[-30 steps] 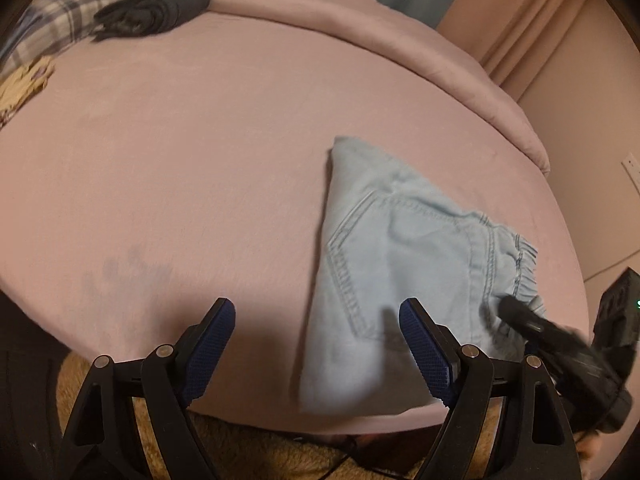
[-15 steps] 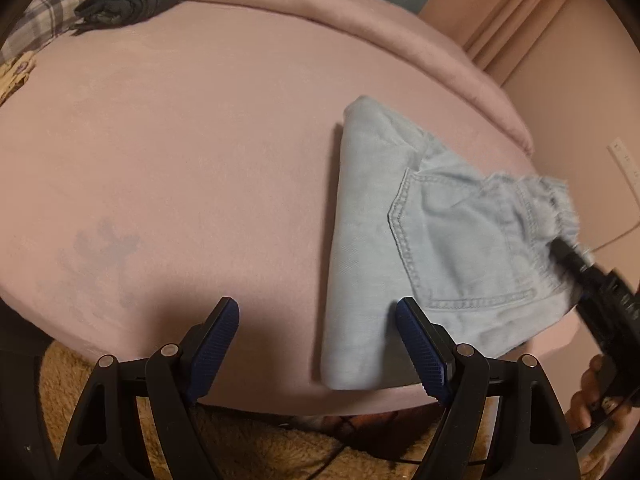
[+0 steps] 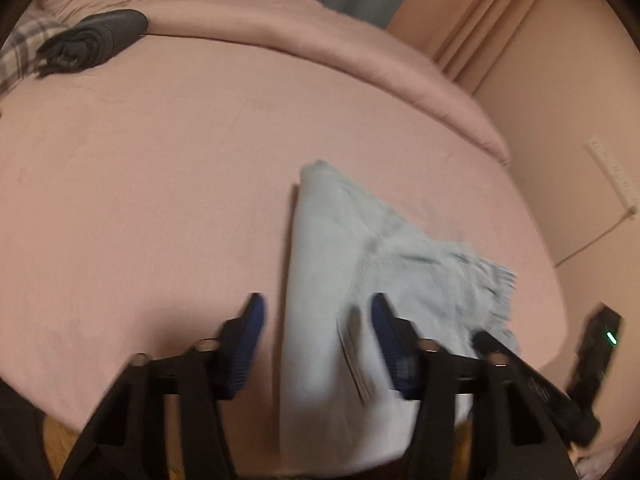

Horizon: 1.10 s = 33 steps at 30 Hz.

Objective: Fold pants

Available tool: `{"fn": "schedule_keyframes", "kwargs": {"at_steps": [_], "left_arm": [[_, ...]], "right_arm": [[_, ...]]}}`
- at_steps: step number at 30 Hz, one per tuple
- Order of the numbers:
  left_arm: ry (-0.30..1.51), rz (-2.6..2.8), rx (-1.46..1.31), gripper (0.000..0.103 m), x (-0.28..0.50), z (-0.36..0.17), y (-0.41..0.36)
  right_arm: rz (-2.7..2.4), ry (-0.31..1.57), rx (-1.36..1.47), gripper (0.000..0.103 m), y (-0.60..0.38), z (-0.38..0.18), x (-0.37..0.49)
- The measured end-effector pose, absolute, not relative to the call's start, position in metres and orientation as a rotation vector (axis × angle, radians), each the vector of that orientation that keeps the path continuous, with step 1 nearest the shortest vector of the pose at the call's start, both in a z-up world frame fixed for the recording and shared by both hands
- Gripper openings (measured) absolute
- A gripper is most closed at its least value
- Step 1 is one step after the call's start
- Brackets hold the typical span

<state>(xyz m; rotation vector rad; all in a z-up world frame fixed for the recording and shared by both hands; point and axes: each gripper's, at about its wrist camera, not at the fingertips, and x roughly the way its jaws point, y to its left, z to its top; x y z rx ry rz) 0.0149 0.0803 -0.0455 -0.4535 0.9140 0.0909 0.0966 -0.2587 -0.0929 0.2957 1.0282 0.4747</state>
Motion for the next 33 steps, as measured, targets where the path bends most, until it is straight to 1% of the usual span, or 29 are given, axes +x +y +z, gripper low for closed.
{"fn": "schedule_keyframes", "kwargs": {"at_steps": [1,7,12,18,29,33], "left_arm": [[0.928,0.107,-0.445,0.041,0.024,-0.048,0.081],[1.005,0.175,-0.413,0.041,0.049,-0.083,0.084],[0.994,0.175,-0.402,0.041,0.050,-0.084,0.083],[0.983,0.149,-0.387,0.041,0.033,-0.086,0.082],[0.957,0.143,-0.451,0.041,-0.014,-0.086,0.080],[0.955,0.151,-0.449,0.041,-0.019,-0.086,0.079]], "right_arm": [[0.477,1.027,0.294,0.034,-0.259,-0.094,0.095],[0.488,1.023,0.290,0.036,-0.262,-0.098,0.092],[0.495,1.028,0.291,0.037,-0.263,-0.100,0.095],[0.504,1.021,0.300,0.037,-0.267,-0.101,0.094],[0.496,1.021,0.290,0.040,-0.269,-0.099,0.090],[0.496,1.024,0.286,0.040,-0.269,-0.099,0.090]]}}
